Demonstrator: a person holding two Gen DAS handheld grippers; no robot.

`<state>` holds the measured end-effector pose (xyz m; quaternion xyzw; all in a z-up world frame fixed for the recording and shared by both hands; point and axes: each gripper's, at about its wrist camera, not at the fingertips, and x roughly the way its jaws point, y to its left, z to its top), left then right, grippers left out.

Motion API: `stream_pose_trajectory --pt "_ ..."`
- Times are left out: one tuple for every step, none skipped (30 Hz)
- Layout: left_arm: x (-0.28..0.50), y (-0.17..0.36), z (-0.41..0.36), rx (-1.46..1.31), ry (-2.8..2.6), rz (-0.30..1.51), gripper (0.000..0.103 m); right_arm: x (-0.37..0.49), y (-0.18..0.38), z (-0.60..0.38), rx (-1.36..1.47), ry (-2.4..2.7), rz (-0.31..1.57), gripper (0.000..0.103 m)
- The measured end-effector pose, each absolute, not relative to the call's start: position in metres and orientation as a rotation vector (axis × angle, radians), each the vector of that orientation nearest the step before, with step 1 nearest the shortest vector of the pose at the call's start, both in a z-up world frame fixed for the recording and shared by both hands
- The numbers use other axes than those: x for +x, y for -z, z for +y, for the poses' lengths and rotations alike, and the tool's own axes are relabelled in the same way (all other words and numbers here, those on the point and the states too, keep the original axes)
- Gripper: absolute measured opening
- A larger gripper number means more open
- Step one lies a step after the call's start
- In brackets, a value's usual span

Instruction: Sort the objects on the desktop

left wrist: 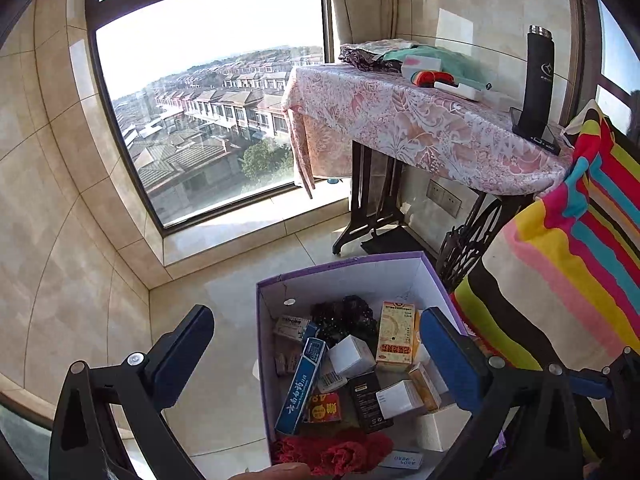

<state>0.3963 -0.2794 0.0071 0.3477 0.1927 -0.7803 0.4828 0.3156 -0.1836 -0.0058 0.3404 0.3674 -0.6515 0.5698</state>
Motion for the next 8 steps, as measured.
stream_pose_trajectory --pt "0.395 -0.003 -0.284 0.863 1.902 0.490 0.103 0.315 0.007 -0.184 0.800 1.537 0.868 0.102" --pt "0.394 0.001 -0.287 0.877 1.902 0.508 0.103 0.314 0.007 -0.184 0.801 1.541 0.871 0.102" --pt "0.393 0.004 -0.290 0.888 1.903 0.523 0.103 0.314 0.008 -0.184 0.804 1.541 0.872 0.102" --pt "0.392 0.007 -0.292 0.887 1.904 0.544 0.103 0.314 0.008 -0.184 0.807 1.541 0.874 0.102" --pt "0.394 0.010 -0.293 0.878 1.907 0.568 0.103 0.313 0.009 -0.184 0.809 1.542 0.876 0.102" --pt "0.394 0.013 -0.295 0.873 1.914 0.588 0.103 0.313 0.010 -0.184 0.811 1.544 0.879 0.102" --pt "0.393 0.016 -0.296 0.879 1.909 0.596 0.103 0.312 0.011 -0.185 0.813 1.549 0.882 0.102" --pt "0.392 0.018 -0.296 0.888 1.898 0.595 0.103 0.311 0.012 -0.185 0.815 1.552 0.885 0.102"
